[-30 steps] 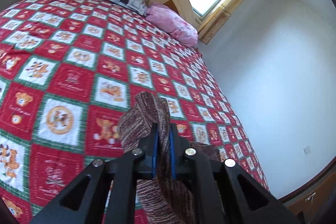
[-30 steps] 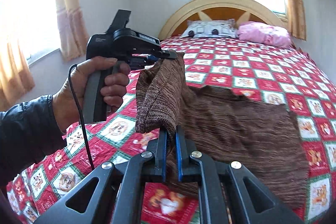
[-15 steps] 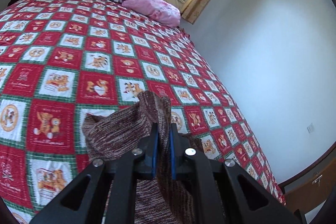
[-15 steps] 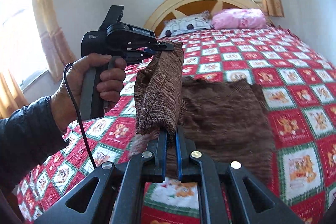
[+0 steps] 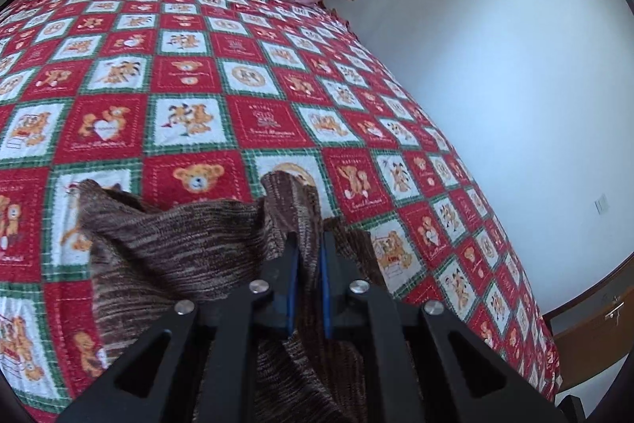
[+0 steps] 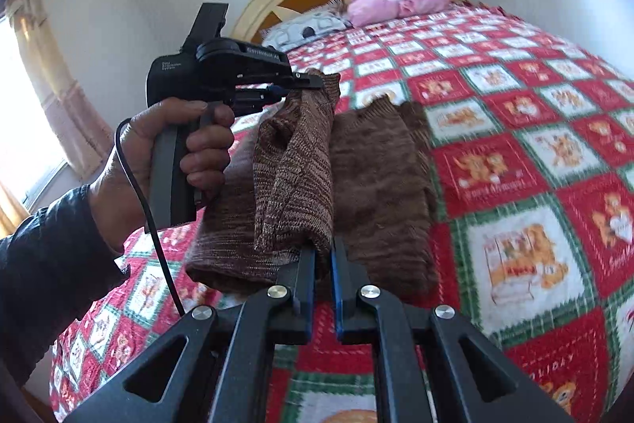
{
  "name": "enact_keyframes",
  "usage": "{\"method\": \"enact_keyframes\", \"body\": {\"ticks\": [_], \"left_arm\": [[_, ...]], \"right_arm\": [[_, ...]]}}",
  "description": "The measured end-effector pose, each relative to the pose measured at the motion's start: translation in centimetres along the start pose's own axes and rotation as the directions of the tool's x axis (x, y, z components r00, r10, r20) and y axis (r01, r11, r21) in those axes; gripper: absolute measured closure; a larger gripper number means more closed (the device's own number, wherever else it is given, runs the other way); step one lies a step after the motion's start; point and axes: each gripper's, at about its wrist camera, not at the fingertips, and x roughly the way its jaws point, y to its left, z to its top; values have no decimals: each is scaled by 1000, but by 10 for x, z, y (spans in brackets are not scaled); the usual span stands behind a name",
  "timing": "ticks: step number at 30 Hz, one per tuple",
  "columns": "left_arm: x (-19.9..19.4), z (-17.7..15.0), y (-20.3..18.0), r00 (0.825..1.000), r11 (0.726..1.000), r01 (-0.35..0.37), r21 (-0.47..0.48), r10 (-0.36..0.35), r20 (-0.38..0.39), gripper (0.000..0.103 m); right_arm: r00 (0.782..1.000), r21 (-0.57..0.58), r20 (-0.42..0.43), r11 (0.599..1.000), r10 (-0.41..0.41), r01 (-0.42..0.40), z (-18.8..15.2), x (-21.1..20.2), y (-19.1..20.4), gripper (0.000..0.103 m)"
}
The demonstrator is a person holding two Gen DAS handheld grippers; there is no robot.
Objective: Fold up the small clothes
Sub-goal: 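Lift the held edge with both grippers and fold it over the sweater, then open both grippers and release the folded sweater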
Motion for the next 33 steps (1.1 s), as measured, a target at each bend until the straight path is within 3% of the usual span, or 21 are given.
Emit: {"method": "enact_keyframes", "body": {"ticks": [4,7,10,12,14,16,17,18,20,22,23,26,29,31,33], "left_arm": [[10,-5,-17,1000,998,-28,56,28,-5,92],[15,-8,-27,995,989,-89,115,93,-31,84],[-3,-15,-34,994,979,-105,176,110,-22,82],[-32,-27,-35,989,964,-148,220,139,53,71],[-54,-39,-31,983,958,-165,234,142,113,42],[-75,-58,-22,976,951,-190,245,155,153,36],[-80,-68,-17,976,949,-184,255,147,158,36],[-81,-84,-11,973,940,-213,267,178,150,36],[-73,-100,-3,961,922,-272,274,245,131,36],[-64,-117,12,957,925,-288,247,270,102,36],[-62,-121,15,961,934,-275,228,261,90,36],[-66,-124,29,972,958,-230,171,219,84,35],[-63,-125,34,974,959,-227,168,222,53,32],[-67,-127,38,979,968,-199,154,191,64,32],[-75,-130,42,985,977,-165,133,156,80,30]], "right_arm": [[1000,56,3,998,-2,2,-2,-3,-15,97],[1000,104,1,995,-8,8,-3,-3,-25,97],[1000,175,-16,984,27,-23,-9,-3,-40,97],[1000,225,0,974,30,-29,-14,-9,-51,96],[1000,246,7,969,24,-26,-19,-16,-56,95],[999,236,35,972,-24,16,-20,-28,-55,77],[998,231,49,973,-36,24,-19,-32,-54,49],[996,218,79,975,-46,28,-18,-39,-51,33],[990,162,108,984,-89,71,-6,-47,-42,34],[990,101,106,992,-93,82,10,-46,-29,41],[991,84,106,994,-83,74,15,-44,-24,50],[994,-20,92,998,-51,53,38,-33,3,52],[999,-79,16,996,-44,45,51,-2,19,54],[993,-99,-31,988,-118,115,49,21,15,55],[964,-69,-147,975,-221,212,38,47,-6,57]]}}
